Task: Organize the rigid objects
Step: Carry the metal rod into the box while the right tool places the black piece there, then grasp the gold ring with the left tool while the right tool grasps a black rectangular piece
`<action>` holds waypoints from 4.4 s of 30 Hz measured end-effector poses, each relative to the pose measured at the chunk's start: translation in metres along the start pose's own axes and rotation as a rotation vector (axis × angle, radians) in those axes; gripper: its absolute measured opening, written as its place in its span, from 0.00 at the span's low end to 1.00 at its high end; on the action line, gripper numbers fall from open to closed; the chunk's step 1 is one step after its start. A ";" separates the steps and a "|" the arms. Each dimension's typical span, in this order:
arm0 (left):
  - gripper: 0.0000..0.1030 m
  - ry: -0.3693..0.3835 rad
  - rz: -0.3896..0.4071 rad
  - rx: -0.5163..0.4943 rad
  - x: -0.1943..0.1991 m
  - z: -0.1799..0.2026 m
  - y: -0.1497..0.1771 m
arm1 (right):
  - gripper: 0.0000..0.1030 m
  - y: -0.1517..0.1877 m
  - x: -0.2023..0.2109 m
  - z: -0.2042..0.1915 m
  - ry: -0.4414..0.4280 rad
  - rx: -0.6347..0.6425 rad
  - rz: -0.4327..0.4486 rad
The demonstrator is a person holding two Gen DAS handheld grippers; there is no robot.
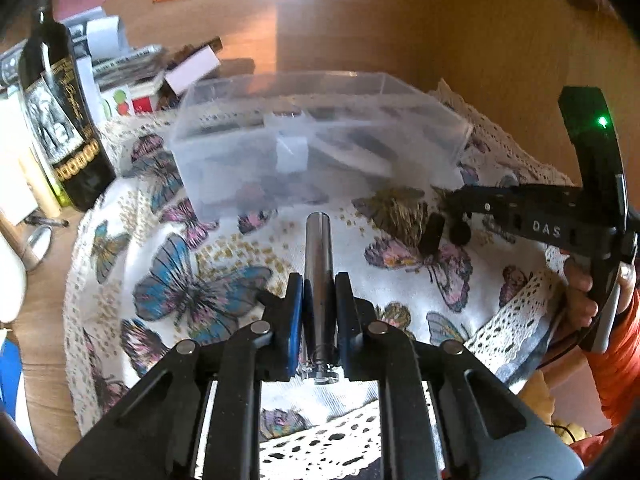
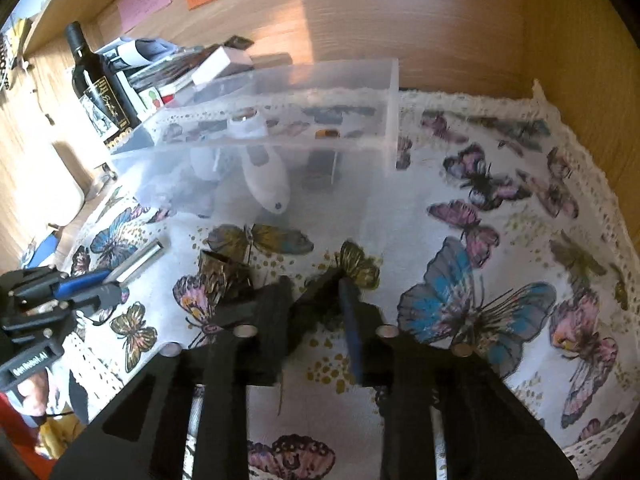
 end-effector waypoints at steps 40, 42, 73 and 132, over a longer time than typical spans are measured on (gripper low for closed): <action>0.14 -0.040 0.180 0.107 -0.002 -0.044 -0.156 | 0.12 -0.121 0.019 -0.002 0.051 0.098 0.218; 0.14 -0.057 0.152 0.107 -0.016 -0.048 -0.153 | 0.12 -0.118 0.005 -0.001 0.055 0.103 0.185; 0.61 -0.056 0.144 0.014 -0.001 -0.023 -0.124 | 0.44 -0.094 0.015 -0.003 0.077 0.126 0.132; 0.31 0.061 0.089 0.029 0.006 -0.003 -0.074 | 0.41 -0.055 0.035 -0.034 0.030 0.168 0.150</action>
Point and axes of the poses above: each gripper's, at about its wrist camera, not at the fingertips, and x roughly against the way its jaws point, z to its right, y to its underside, the point moved 10 cm from there along -x, roughly the way its jaws point, and after that the axes turned 11 degrees about x, right-handed, at the moved point
